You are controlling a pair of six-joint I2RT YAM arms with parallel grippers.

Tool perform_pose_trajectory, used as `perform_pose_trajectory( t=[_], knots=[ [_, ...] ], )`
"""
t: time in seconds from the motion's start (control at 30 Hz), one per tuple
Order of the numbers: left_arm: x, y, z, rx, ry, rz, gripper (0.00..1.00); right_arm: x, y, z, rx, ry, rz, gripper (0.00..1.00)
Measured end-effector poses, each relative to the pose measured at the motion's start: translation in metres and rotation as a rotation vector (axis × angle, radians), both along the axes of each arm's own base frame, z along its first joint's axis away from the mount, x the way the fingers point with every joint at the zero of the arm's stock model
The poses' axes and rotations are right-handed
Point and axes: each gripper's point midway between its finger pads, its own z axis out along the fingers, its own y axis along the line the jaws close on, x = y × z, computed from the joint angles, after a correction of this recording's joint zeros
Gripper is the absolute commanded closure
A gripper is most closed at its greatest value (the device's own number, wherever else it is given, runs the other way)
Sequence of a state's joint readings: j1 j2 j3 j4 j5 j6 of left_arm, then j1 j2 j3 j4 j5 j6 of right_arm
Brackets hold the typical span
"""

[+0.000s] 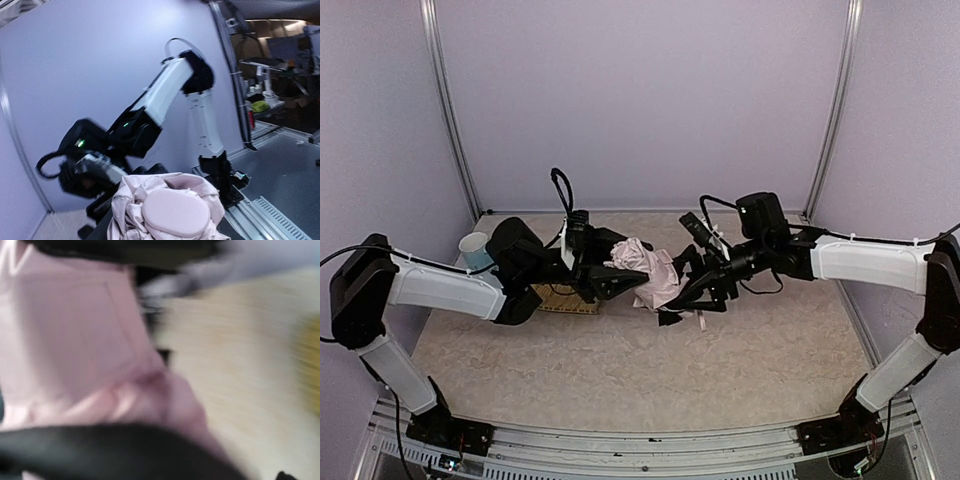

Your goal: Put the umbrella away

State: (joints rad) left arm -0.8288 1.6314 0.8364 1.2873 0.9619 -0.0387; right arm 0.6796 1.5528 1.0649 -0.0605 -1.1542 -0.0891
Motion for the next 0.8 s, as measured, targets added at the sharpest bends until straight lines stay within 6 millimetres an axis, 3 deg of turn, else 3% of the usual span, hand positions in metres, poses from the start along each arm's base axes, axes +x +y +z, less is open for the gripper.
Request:
perform_pose_trajectory(
  t=[0.1, 0.17, 0.33, 0.47, 0.57, 0.67, 0.73, 0.8],
  knots=[
    [0.047, -0.010, -0.007, 0.060, 0.188, 0.235, 0.71, 0.041, -0.025, -0.010, -0.076, -0.072, -0.257, 0.00],
    [0.089, -0.019, -0.008, 0.101, 0.323, 0.447, 0.70, 0.066, -0.046, -0.020, -0.139, -0.120, -0.438, 0.00],
    [0.169, -0.019, -0.013, 0.144, 0.573, 0.815, 0.78, 0.102, -0.083, -0.032, -0.252, -0.212, -0.726, 0.00],
    [0.213, -0.039, -0.055, 0.278, 0.732, 0.962, 0.86, 0.118, -0.098, -0.035, -0.307, -0.236, -0.846, 0.00],
    [0.227, -0.051, -0.109, 0.430, 0.850, 1.048, 0.84, 0.128, -0.109, -0.039, -0.358, -0.227, -0.932, 0.00],
    [0.220, -0.040, -0.155, 0.567, 0.947, 1.115, 0.79, 0.135, -0.120, -0.039, -0.399, -0.213, -1.008, 0.00],
    [0.214, -0.032, -0.173, 0.629, 1.003, 1.149, 0.79, 0.140, -0.127, -0.039, -0.425, -0.202, -1.053, 0.00],
    [0.213, -0.031, -0.177, 0.655, 1.047, 1.167, 0.81, 0.143, -0.131, -0.040, -0.449, -0.189, -1.084, 0.00]
  ],
)
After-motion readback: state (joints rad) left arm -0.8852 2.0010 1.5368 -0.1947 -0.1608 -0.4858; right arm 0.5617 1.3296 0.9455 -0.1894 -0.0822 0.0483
